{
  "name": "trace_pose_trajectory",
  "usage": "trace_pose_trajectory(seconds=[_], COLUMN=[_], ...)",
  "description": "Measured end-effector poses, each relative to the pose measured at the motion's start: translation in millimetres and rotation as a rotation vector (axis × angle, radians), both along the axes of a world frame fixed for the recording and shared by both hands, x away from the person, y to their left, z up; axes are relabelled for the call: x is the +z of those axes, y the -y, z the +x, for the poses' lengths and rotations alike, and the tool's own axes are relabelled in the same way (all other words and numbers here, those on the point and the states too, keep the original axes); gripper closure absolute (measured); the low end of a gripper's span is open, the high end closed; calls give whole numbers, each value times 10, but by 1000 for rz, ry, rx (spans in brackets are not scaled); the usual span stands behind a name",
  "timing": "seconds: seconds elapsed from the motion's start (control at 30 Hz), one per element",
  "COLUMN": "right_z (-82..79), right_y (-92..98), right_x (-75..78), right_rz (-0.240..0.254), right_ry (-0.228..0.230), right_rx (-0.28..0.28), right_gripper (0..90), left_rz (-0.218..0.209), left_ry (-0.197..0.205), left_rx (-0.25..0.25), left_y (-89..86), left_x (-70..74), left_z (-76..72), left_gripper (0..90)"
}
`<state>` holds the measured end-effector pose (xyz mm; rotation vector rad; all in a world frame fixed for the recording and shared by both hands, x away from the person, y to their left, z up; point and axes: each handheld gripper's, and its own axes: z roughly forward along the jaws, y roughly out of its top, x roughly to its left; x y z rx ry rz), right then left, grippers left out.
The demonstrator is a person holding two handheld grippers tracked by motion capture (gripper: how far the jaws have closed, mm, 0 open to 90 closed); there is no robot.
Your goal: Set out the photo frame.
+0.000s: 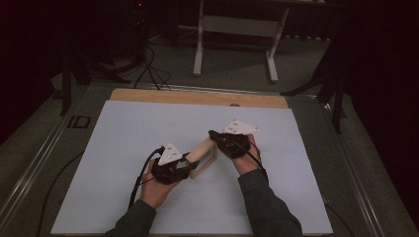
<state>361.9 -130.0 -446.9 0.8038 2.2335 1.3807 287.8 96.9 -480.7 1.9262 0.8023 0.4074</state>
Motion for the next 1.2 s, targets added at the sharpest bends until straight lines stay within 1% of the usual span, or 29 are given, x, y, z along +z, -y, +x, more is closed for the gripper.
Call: trace_pose_trajectory(seconds=[0.13, 0.2, 0.27, 0.47, 0.77, 0.83, 1.07, 1.2], right_z=[37, 63, 71, 46, 11, 18, 72, 81], right_y=[-37, -66, -80, -37, 18, 17, -11, -21], right_x=[8, -9, -23, -11, 21, 20, -12, -13], right_rz=[-17, -37, -42, -71, -67, -64, -51, -58], right_ry=[-1, -4, -8, -10, -27, -29, -47, -50], right_rx=[1, 1, -2, -9, 0, 1, -13, -14], right_gripper=[900, 900, 900, 900, 899, 899, 900, 899], left_rz=[1, 17, 23, 25, 32, 32, 38, 80], left_ry=[1, 11, 12, 14, 15, 11, 9, -3], left_rx=[-2, -8, -4, -3, 4, 14, 24, 42], left_y=[14, 29, 44, 53, 52, 52, 78, 132], left_x=[0, 3, 8, 8, 11, 13, 5, -37], left_z=[-7, -18, -20, -18, -16, -17, -26, -19], left_gripper=[604, 604, 604, 602, 599, 598, 589, 573])
